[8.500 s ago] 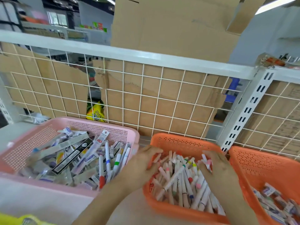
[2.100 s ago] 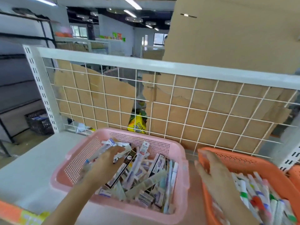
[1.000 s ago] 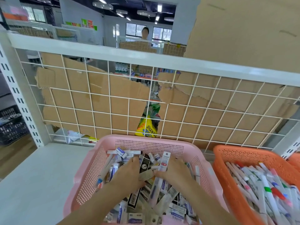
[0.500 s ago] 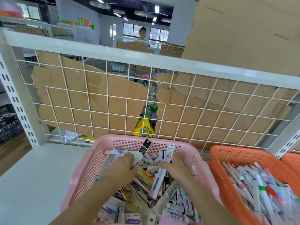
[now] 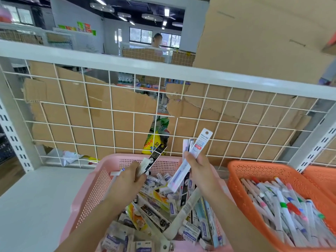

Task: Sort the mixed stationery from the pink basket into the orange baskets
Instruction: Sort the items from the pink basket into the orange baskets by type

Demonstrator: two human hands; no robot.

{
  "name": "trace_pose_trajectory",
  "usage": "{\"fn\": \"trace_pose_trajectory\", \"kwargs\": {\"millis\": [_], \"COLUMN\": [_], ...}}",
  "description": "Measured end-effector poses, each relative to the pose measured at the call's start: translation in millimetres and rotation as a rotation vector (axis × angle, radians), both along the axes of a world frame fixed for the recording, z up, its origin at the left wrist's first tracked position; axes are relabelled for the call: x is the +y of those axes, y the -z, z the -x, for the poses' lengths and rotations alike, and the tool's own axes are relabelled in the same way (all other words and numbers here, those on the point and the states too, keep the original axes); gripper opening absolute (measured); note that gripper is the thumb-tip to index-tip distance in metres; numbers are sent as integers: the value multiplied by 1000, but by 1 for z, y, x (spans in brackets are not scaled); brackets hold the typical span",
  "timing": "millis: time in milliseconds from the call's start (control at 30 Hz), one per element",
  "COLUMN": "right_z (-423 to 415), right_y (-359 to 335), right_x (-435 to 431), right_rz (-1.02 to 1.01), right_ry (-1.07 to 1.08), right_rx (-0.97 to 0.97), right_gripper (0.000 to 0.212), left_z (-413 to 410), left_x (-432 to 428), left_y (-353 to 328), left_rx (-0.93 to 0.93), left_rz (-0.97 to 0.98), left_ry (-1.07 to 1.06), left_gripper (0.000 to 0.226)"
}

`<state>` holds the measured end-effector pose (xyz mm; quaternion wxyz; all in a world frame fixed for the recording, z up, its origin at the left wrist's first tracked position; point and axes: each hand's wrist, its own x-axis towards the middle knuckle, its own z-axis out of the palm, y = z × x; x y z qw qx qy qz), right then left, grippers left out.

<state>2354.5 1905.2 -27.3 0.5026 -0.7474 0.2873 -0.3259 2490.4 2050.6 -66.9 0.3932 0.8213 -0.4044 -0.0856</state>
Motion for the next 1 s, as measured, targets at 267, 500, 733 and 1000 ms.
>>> {"fn": "trace_pose_trajectory", "kwargs": {"millis": [267,500,733,1000], "right_z": [16,82,164,270], "right_y": [-22,-19,-8,2], "right_x": [-9,-14,-17,-19], "right_rz": [315,401,392,391], "right_ry": [25,260,562,704], "right_rx": [123,286,327,366], "right_gripper": [10,22,8,11], "left_z": [3,10,37,95], "left_x": [4,10,2,-22], "left_y": [-18,-32,-29,-28], "left_rx": [6,-82,-80,-68], "left_rz": [115,61,19,79], "left_ry": [-4,44,8,101], "left_gripper": [15,5,15,11]}}
